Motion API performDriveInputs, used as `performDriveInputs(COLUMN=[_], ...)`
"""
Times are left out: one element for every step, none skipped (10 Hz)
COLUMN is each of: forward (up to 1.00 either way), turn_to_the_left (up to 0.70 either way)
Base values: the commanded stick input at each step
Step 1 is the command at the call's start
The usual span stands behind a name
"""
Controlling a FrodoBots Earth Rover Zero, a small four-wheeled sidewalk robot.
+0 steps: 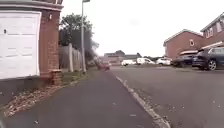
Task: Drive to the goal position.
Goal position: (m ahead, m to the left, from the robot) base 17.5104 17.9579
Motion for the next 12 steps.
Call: performDriveInputs(forward=[1.0,1.0,1.0,1.0,1.0,1.0,1.0,1.0,1.0,1.0,1.0,1.0], turn_to_the_left=[0.0,0.0,0.0,0.0,0.0,0.02,0.27,0.4,0.24,0.05,0.0,0.0])
